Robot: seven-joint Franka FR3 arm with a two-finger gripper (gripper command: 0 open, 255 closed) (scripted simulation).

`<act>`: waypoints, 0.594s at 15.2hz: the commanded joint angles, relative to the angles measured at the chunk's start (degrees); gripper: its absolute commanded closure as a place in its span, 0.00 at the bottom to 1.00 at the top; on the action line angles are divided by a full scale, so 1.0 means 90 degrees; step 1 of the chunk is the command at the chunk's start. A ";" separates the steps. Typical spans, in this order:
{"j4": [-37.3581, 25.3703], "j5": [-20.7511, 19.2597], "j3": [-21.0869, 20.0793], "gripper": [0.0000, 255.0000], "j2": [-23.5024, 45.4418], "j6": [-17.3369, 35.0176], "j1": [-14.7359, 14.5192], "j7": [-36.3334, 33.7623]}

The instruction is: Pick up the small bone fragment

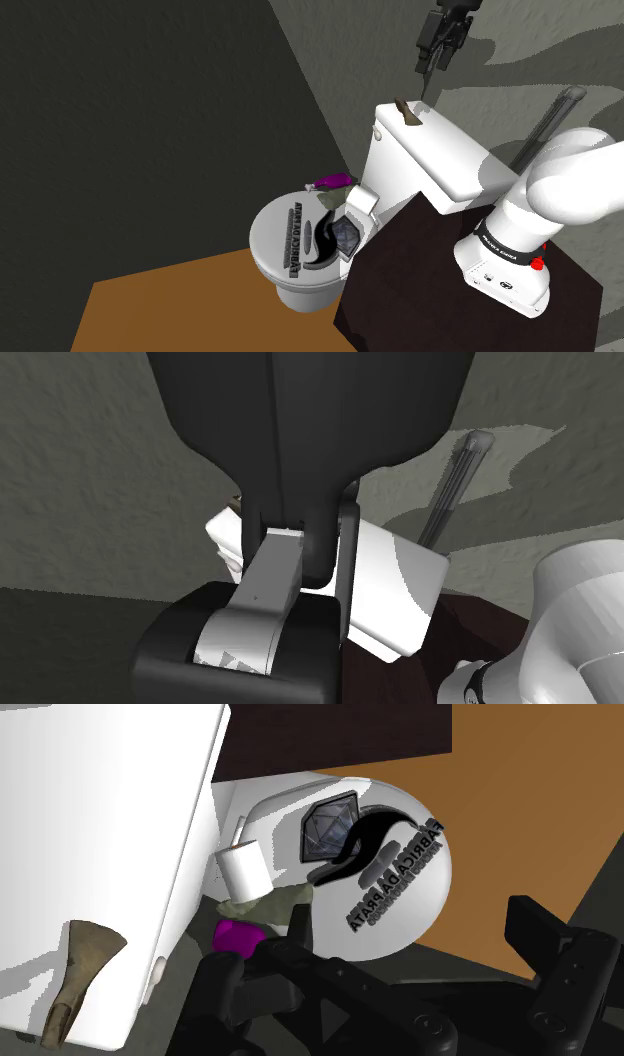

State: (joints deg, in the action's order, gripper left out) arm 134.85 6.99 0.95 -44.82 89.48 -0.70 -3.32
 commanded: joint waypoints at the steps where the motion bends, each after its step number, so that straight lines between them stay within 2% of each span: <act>1: 0.0000 0.0000 0.0000 0.00 0.0000 0.0000 0.0000 0.0000; 9: 0.0107 -0.0419 0.0433 0.00 0.1183 0.1182 0.0472 0.0121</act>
State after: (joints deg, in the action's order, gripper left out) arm 135.55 3.69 4.34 -35.24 98.81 3.00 -2.34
